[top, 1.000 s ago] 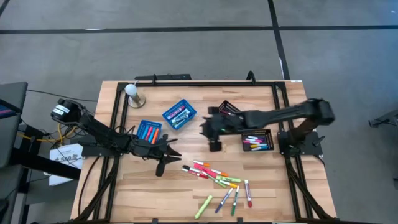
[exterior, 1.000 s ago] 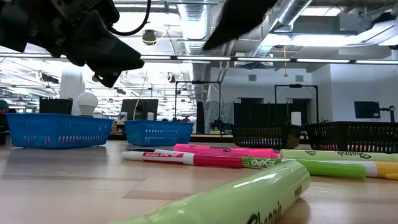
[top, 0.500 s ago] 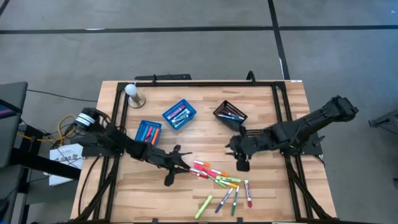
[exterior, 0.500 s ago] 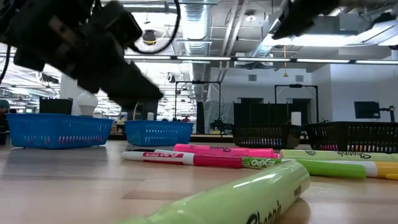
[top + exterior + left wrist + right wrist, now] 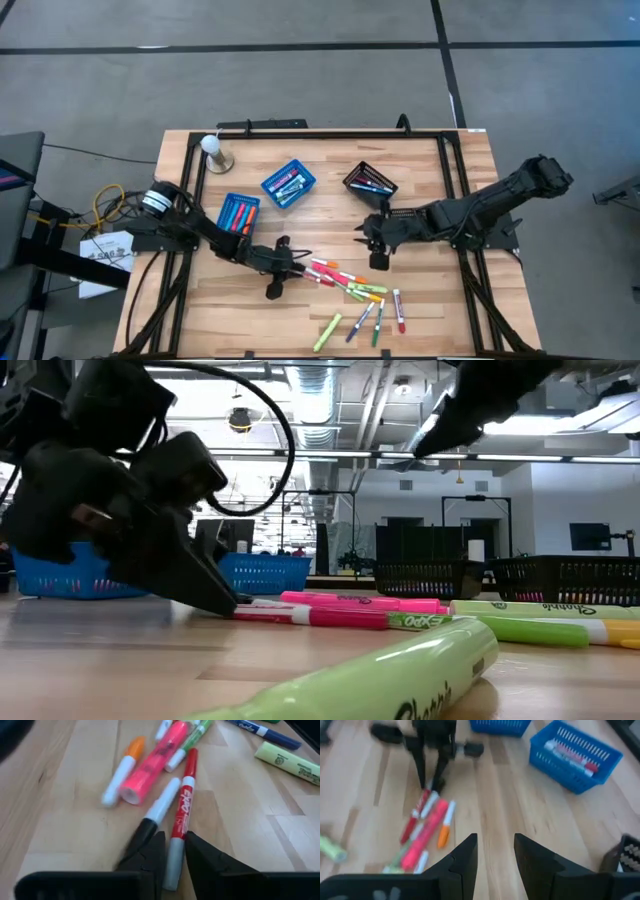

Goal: Pick & Place Markers
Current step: Put the red marker pen into the top black bin, then put the pink highlighter pen into the left blue bin

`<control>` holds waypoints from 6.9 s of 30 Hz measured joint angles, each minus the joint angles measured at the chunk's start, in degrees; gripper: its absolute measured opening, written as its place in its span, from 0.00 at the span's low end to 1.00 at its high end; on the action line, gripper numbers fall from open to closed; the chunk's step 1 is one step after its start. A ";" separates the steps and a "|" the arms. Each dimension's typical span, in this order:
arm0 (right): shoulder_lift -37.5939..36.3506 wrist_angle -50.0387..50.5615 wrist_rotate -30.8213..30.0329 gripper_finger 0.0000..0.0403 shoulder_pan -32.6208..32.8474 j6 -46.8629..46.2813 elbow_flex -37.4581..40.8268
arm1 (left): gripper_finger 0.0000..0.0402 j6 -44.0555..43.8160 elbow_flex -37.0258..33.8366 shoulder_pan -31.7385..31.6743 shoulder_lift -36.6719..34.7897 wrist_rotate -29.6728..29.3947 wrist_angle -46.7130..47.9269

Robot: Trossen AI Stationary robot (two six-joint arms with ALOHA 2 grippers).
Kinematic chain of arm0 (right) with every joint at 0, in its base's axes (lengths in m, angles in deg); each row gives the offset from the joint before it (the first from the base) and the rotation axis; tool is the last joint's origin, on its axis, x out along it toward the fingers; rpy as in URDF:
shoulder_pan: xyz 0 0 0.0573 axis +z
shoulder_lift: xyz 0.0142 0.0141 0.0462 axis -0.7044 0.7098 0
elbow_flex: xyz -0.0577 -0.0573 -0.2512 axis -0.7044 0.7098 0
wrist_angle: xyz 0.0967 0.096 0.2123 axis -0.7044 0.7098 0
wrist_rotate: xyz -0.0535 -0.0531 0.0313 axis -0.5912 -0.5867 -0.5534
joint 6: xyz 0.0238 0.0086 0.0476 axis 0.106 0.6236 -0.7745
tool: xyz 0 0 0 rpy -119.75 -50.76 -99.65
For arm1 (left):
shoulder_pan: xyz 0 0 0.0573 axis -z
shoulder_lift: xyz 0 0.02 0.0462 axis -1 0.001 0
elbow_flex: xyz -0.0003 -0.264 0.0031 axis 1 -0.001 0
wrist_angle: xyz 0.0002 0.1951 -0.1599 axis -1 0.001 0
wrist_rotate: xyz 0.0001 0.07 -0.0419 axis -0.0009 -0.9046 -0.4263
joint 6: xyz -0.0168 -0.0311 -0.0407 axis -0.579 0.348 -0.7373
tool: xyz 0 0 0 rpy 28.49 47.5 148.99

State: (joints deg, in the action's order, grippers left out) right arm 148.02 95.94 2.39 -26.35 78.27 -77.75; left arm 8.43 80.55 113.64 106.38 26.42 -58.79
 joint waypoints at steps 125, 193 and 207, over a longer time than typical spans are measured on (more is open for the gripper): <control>12.55 -19.80 10.06 0.10 -7.35 9.86 -2.08 | 0.20 13.19 -2.69 -5.55 -23.02 -13.96 2.58; 18.08 12.39 9.26 0.27 -6.01 -8.38 -10.82 | 0.28 7.11 -3.44 -5.48 -22.99 -13.67 2.91; 22.03 12.52 16.82 0.27 -4.02 -9.89 -10.82 | 0.28 6.99 -3.44 -5.48 -22.99 -13.67 2.90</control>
State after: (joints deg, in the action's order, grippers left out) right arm 170.05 108.46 19.21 -30.36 68.38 -88.57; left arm 15.42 77.11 108.16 83.39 12.75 -55.88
